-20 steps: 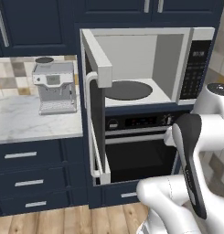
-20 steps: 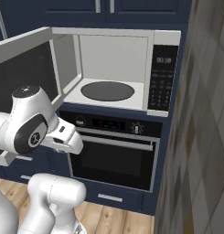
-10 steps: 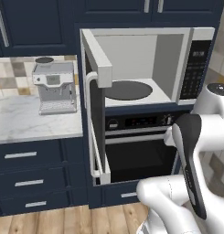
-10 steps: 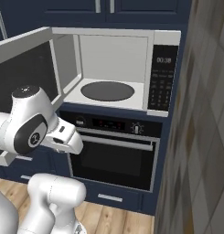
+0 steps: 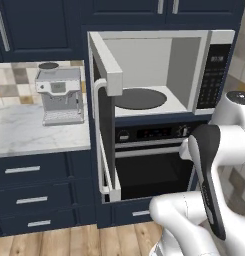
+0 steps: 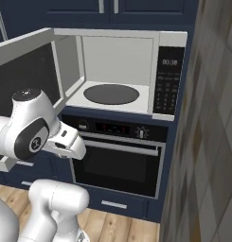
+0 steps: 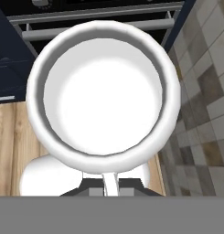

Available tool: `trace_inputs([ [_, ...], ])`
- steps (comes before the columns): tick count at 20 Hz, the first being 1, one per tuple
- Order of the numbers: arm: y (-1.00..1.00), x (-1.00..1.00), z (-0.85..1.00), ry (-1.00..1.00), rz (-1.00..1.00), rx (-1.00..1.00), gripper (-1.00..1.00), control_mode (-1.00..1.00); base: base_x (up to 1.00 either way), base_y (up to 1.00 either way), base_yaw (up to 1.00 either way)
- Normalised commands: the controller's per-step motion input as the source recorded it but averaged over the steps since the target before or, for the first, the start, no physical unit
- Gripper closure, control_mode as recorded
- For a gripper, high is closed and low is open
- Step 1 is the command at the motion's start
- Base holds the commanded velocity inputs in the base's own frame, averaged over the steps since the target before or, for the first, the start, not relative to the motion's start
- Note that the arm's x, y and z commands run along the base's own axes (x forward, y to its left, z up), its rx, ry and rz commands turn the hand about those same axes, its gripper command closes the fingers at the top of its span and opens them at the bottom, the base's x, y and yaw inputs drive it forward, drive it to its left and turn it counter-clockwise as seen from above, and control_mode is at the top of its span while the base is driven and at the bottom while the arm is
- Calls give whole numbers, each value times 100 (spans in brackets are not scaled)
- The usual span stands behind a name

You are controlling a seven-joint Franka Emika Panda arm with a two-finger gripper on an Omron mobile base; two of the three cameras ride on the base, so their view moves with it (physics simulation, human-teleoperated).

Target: Pick the mug from the counter and place it inside the microwave. Then close the microwave.

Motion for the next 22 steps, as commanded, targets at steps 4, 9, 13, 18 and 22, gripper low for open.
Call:
trace_inputs([
  [4, 0, 0, 0, 0, 0, 0, 100, -100, 0, 0, 0],
  [9, 0, 0, 0, 0, 0, 0, 100, -100, 0, 0, 0],
  [13, 0, 0, -6, -9, 0, 0, 100, -100, 0, 0, 0],
  [18, 35, -13, 0, -28, 7, 0, 100, -100, 0, 0, 0],
  [22, 41, 0, 20, -25, 14, 0, 100, -100, 0, 0, 0],
])
